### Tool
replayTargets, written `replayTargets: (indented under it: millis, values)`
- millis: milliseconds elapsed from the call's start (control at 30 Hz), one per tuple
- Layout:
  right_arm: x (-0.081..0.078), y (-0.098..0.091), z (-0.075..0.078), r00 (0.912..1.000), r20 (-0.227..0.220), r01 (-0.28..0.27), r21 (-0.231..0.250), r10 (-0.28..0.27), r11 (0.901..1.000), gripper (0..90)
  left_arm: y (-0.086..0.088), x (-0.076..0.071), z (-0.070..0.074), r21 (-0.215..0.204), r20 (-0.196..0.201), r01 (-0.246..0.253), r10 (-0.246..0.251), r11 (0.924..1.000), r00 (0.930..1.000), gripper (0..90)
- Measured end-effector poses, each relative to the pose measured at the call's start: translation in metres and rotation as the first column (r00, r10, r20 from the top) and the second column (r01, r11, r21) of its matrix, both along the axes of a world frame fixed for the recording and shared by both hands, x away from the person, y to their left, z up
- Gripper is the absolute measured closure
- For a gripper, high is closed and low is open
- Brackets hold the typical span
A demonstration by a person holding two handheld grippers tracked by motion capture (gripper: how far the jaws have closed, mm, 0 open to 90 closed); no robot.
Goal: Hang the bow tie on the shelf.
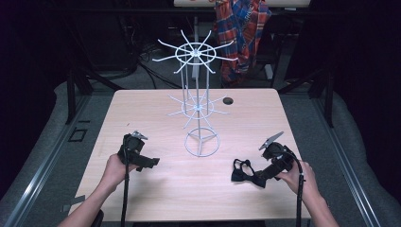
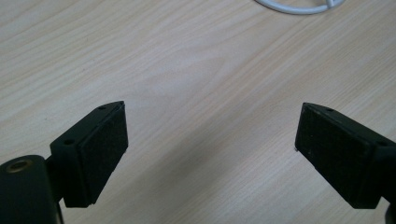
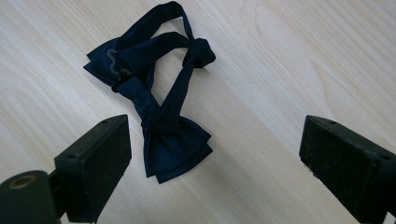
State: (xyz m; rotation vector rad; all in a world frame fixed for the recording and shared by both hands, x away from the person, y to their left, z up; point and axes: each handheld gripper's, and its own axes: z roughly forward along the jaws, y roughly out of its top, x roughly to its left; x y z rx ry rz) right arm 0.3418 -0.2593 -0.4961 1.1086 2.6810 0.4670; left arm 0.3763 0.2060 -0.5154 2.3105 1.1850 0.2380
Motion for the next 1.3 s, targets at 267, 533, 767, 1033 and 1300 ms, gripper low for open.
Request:
replayTargets:
  millis: [267,533,767,1033,1300]
  values:
    - [-0.001,0.004,0.002,0.9997,0.014,-0.020,0.003,0.020,0.9998,7.8,0.000,0.000,0.000,-0.002,-0.001,0.002,-0.002,1.0000,1.0000,9.6]
    - [-0.001,0.012,0.000,0.9994,-0.001,-0.036,0.023,0.036,0.9991,1.8,0.001,-0.001,0.001,-0.001,0.002,-0.001,0.001,1.0000,1.0000,9.6]
    - [-0.001,0.022,-0.005,0.9972,-0.003,-0.075,-0.018,0.075,0.9970,7.9,0.000,-0.001,0.000,0.001,-0.001,0.007,-0.007,1.0000,1.0000,9.6]
    - [-0.005,0.037,-0.010,0.9931,-0.011,-0.117,-0.039,0.117,0.9924,14.7,-0.001,-0.001,-0.001,0.001,-0.002,0.006,-0.006,1.0000,1.0000,9.6]
    - [-0.008,0.046,-0.016,0.9877,-0.017,-0.156,-0.043,0.156,0.9868,34.5,-0.001,-0.002,-0.001,0.004,-0.003,0.008,-0.008,1.0000,1.0000,9.8]
